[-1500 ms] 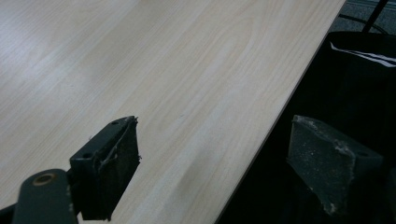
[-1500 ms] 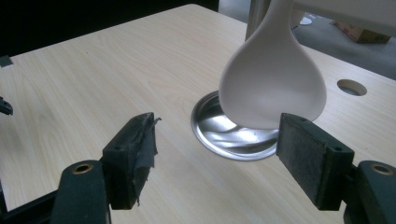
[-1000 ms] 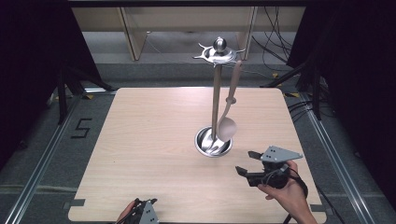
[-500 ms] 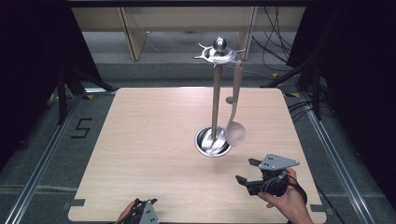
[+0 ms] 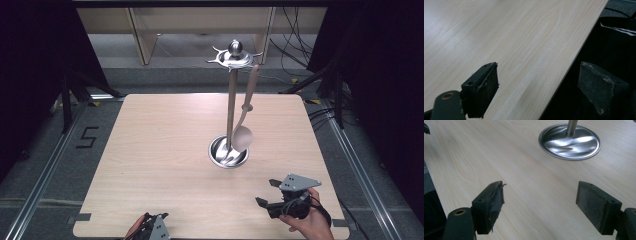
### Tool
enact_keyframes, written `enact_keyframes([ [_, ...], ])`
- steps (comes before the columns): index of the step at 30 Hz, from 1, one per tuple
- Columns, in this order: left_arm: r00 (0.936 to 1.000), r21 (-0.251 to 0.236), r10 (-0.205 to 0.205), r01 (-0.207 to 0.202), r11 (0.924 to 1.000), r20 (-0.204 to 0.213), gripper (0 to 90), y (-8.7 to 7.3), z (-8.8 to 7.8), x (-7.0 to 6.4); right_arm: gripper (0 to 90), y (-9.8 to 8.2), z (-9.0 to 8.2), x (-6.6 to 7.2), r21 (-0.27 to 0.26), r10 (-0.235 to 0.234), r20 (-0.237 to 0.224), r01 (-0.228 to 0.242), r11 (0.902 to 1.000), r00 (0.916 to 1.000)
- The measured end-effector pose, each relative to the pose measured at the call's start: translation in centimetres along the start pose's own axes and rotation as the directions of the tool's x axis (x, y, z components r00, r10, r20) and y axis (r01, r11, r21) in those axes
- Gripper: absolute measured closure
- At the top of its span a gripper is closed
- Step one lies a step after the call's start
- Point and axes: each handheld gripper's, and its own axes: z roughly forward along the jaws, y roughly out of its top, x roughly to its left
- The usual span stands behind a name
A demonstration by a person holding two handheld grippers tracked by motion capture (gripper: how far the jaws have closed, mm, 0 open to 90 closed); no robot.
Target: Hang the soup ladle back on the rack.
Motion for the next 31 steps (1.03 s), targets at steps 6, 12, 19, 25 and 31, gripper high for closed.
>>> enact_keyframes([
  [6,1.0,0.0,0.0,0.0,1.0,-0.002,15.7,0.0,0.0,0.0,22.5,-0.9,0.0,0.3,0.014,0.001,0.002,-0.001,0.9999,1.0],
  [12,0.9999,0.007,-0.015,0.015,0.9999,0.009,15.7,0.0,0.0,-0.1,22.2,-1.7,0.0,0.6,0.03,0.0,-0.001,0.0,0.9995,1.0],
  [19,0.9998,0.006,-0.015,0.015,0.9999,0.009,15.6,-0.1,0.0,-0.1,21.9,-2.2,-0.1,0.9,0.044,-0.015,-0.017,0.016,0.9989,0.9997],
  [25,0.9998,0.007,-0.015,0.015,0.9999,0.009,15.7,-0.1,0.1,-0.1,21.8,-2.5,-0.1,1.1,0.051,-0.006,-0.002,0.006,0.9987,1.0],
  [31,0.9999,0.009,-0.014,0.014,0.9999,0.007,15.7,-0.1,0.1,-0.1,21.5,-2.7,0.0,1.1,0.053,-0.009,-0.003,0.009,0.9986,1.0],
])
